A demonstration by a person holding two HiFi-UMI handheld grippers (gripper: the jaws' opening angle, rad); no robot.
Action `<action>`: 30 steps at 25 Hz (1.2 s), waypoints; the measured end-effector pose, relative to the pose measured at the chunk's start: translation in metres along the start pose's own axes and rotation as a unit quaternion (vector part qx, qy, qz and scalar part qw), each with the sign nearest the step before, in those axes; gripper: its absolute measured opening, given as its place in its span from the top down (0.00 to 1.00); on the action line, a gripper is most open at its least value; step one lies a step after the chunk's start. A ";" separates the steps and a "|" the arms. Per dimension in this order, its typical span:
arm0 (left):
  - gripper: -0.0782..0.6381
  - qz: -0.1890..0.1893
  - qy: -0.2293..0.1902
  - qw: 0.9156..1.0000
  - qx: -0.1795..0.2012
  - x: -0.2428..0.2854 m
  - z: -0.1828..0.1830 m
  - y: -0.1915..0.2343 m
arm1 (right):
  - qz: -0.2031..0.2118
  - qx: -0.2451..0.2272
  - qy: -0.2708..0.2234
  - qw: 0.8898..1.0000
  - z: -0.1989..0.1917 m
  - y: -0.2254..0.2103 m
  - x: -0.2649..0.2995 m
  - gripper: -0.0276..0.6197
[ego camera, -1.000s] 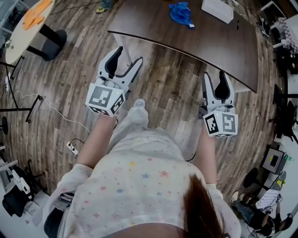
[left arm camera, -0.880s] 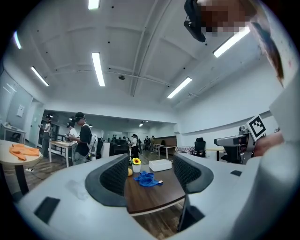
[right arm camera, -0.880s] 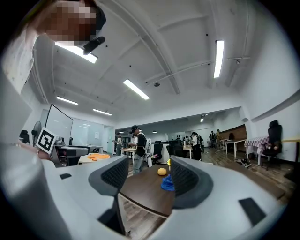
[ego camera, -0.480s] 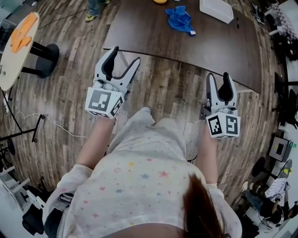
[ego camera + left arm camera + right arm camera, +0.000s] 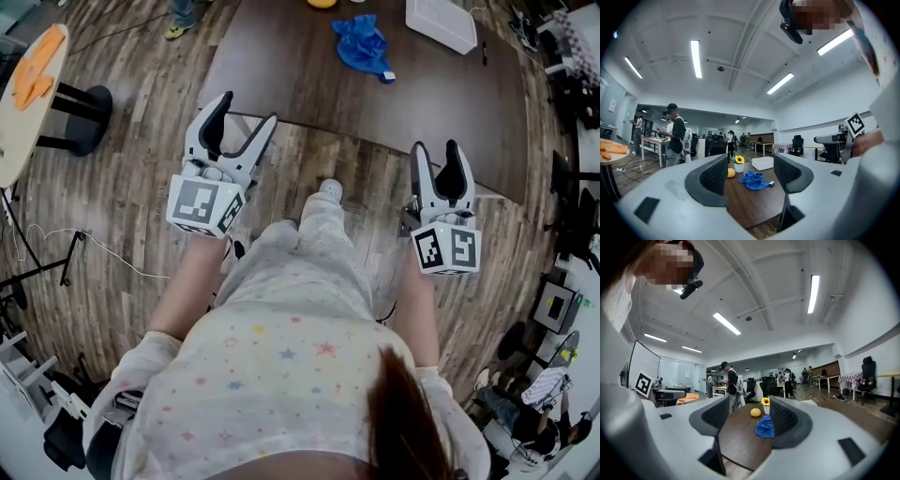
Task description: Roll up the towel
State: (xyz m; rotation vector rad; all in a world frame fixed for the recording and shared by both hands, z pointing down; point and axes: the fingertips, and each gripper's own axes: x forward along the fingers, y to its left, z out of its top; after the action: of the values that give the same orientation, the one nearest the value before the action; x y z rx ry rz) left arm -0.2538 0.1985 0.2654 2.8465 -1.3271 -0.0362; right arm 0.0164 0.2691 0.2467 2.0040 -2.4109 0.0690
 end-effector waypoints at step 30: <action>0.49 0.051 0.012 0.999 -0.007 0.221 -0.015 0.067 | 0.068 0.010 0.002 0.998 0.008 -0.132 0.221 0.57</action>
State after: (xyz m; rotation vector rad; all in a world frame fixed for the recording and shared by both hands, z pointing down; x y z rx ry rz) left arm -0.1625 -0.0139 0.2769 2.7535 -1.4600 -0.0118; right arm 0.1055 0.0280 0.2502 1.8425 -2.5509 0.0970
